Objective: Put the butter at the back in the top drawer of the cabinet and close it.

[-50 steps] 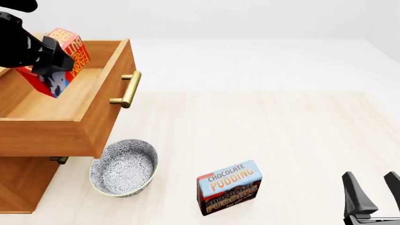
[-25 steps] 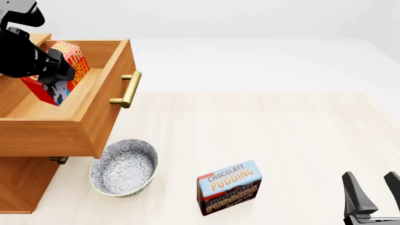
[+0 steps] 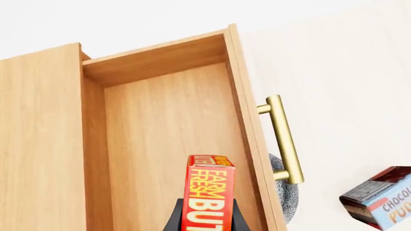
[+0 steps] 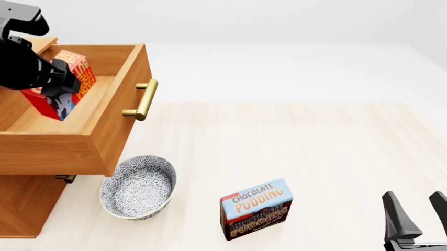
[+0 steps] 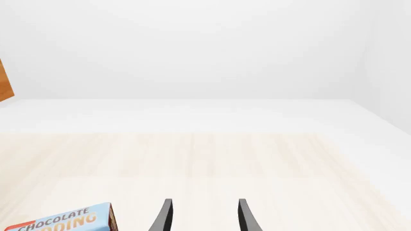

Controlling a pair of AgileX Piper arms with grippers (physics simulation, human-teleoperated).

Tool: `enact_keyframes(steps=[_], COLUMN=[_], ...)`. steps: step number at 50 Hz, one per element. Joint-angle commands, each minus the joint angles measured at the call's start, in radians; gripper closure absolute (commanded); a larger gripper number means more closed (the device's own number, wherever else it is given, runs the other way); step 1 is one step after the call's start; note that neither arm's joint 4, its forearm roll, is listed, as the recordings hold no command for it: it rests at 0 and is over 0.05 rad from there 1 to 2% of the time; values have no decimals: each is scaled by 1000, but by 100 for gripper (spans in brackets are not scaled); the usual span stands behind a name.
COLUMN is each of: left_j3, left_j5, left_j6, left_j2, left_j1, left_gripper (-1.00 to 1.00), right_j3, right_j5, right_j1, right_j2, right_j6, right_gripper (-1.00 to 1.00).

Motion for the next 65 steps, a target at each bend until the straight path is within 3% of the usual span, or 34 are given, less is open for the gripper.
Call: enact_keyframes(steps=[1, 65], left_j3=[2, 61], left_j5=[-11, -88], left_j6=[20, 17], left_j2=[-2, 70], left_j1=[15, 41], left_gripper=[100, 100], right_j3=[0, 0], right_j5=[0, 0], right_j1=[0, 0], right_j2=[0, 0], right_j6=[0, 0], right_gripper=[-100, -100])
